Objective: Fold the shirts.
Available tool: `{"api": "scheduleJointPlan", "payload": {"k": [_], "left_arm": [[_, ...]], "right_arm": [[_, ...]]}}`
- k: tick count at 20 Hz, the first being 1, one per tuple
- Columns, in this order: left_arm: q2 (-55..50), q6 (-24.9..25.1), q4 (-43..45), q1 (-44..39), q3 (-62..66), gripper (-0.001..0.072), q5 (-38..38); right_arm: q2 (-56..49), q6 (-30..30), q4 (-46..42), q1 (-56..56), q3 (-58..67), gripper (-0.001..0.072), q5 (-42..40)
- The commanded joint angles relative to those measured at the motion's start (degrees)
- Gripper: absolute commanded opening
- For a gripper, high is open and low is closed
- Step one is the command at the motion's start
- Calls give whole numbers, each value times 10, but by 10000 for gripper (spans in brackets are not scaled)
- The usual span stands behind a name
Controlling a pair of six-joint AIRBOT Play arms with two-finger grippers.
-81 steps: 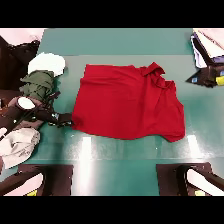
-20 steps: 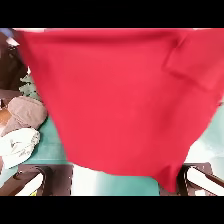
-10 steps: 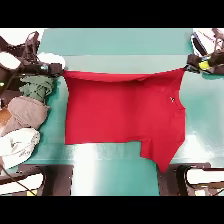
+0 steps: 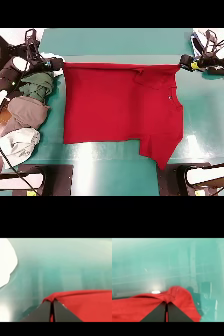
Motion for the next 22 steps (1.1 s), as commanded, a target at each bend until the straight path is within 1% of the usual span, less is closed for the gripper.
{"api": "scheduleJointPlan", "payload": {"k": [1,3,5,6,8,11,12,13,14,15,17,18,19,21,22], "left_arm": [[-5,2,77,0,0,24,-85],[-17,6,95,0,0,24,-167],[-40,15,99,0,-4,24,-230],[-49,15,100,0,-10,24,-242],[-53,14,99,0,-23,24,-242],[-53,6,95,0,-23,25,-255],[-53,-7,95,0,-22,112,-264],[-53,-20,96,1,-22,429,-272],[-52,-33,100,1,-19,558,-288],[-50,-40,112,1,-15,536,-310],[-33,-51,145,1,-12,539,-349],[-17,-51,156,1,-15,540,-364],[1,-49,157,1,-26,540,-376],[47,-50,144,0,-79,540,-385],[77,-53,132,1,-124,540,-384]], "right_arm": [[-2,0,-70,9,-2,12,77],[-2,0,-98,23,-17,12,125],[-1,0,-95,30,-52,12,140],[-1,2,-94,35,-68,12,141],[-1,2,-93,41,-93,12,135],[-1,2,-91,41,-108,17,136],[-1,2,-91,41,-108,42,146],[-1,2,-91,41,-104,263,163],[-1,2,-91,40,-99,389,182],[0,1,-91,35,-87,389,211],[19,-14,-91,29,-73,384,262],[37,-24,-85,27,-73,362,278],[58,-37,-63,22,-73,290,298],[98,-64,-30,21,-73,285,316],[117,-65,-31,21,-73,285,317]]}}
